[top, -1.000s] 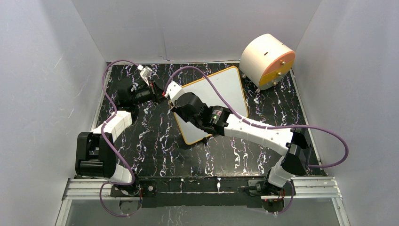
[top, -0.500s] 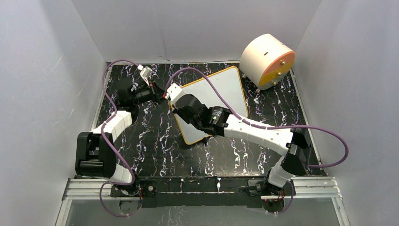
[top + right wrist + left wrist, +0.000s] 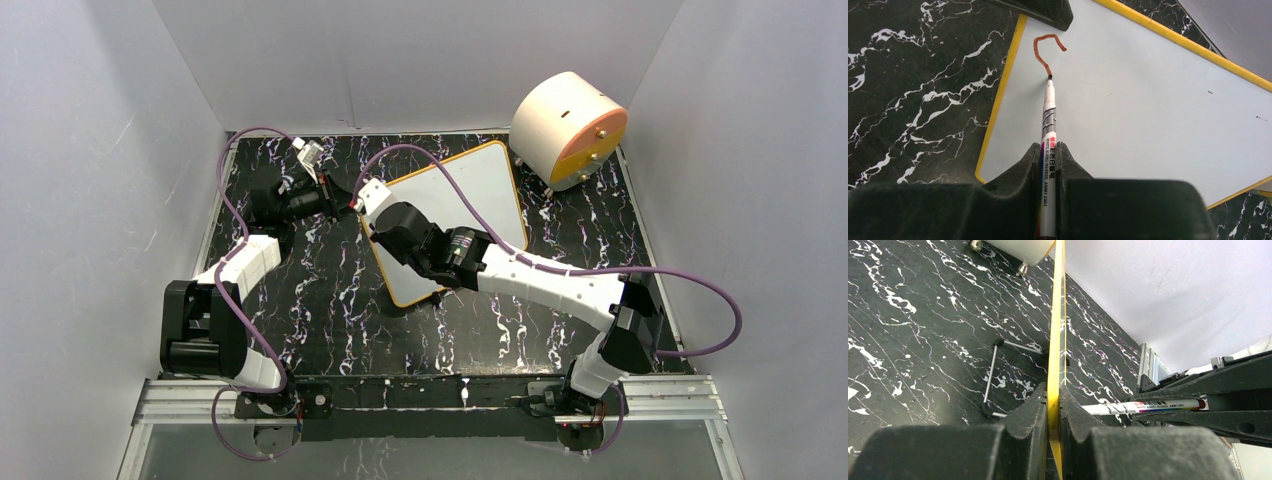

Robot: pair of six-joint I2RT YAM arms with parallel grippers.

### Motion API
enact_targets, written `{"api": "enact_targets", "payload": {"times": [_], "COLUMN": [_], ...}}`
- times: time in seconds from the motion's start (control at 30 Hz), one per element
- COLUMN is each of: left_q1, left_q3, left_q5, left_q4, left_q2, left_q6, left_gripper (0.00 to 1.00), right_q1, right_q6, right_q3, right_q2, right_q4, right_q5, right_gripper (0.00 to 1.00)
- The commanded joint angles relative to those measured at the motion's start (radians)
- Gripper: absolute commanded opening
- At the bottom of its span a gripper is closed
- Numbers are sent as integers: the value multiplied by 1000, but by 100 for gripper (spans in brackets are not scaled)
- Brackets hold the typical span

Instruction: Write a sentence on the whiteboard

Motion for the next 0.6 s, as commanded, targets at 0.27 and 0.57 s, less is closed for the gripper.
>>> {"api": "enact_targets", "payload": {"times": [0.27,0.57], "left_q1": [-48,-49], "left_q3": [-8,-6], "left_q5": [28,25], "left_q4": [-103,-114], "left_q2": [21,18], "left_q6": [47,55], "left_gripper": [0,0], "right_q1": [5,17], "right_q6": [35,41], "right_q3": [-24,-15], "right_q2": [-29,-22], "right_q4": [-14,16], "right_q5": [-35,-48], "right_gripper": [0,0]}}
